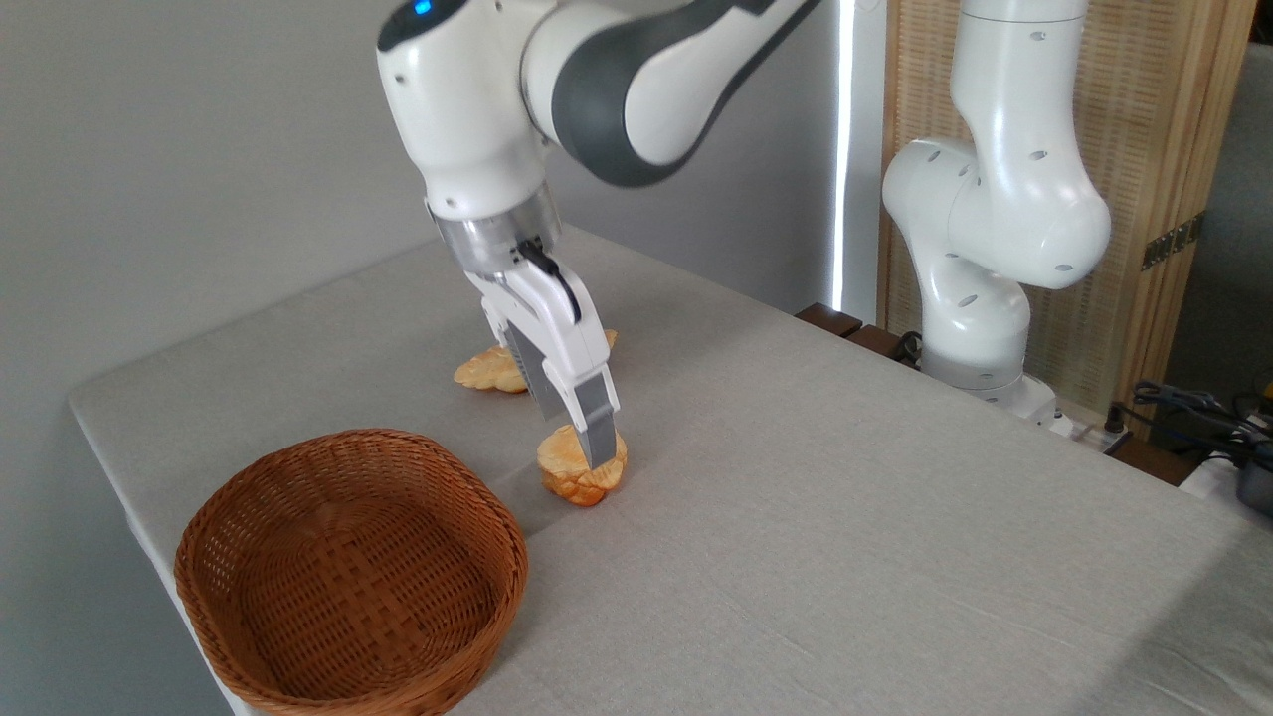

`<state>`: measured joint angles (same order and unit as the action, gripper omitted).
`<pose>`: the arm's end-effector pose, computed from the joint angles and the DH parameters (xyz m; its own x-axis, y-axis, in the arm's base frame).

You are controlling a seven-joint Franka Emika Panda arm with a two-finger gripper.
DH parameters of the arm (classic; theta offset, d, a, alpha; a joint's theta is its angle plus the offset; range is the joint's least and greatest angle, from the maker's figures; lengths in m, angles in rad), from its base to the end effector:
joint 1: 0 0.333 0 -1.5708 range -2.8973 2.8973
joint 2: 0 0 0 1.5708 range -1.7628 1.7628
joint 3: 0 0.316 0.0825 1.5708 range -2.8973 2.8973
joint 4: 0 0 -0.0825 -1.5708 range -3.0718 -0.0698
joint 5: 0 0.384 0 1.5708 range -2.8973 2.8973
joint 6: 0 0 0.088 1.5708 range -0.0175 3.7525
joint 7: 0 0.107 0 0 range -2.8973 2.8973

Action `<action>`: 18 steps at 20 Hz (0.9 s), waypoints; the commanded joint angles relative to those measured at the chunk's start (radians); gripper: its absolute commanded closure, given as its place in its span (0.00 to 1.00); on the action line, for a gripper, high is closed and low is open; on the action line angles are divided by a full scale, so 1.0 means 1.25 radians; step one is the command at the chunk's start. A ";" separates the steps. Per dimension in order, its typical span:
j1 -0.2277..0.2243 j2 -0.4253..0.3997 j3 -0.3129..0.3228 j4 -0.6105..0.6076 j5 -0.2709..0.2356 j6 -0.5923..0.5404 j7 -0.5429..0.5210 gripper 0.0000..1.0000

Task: Put bread into the basket
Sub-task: 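Lower the gripper onto the round bread roll and close on it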

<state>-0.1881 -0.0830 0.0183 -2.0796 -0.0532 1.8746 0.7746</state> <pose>0.5061 -0.0907 0.4545 0.5980 -0.7998 -0.0524 -0.7911 -0.5995 0.1211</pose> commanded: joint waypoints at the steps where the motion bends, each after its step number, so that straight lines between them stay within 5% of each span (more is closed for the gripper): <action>1: -0.018 -0.022 0.005 -0.065 -0.002 0.054 -0.004 0.00; 13: -0.034 -0.010 0.005 -0.070 -0.002 0.056 -0.010 0.00; 14: -0.035 -0.010 0.005 -0.070 -0.002 0.055 -0.010 0.07; 16: -0.034 -0.008 0.005 -0.070 -0.002 0.055 -0.007 0.40; 18: -0.034 -0.007 0.005 -0.069 -0.002 0.055 -0.002 0.54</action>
<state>-0.2214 -0.0830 0.0181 -2.1501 -0.0532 1.9276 0.7746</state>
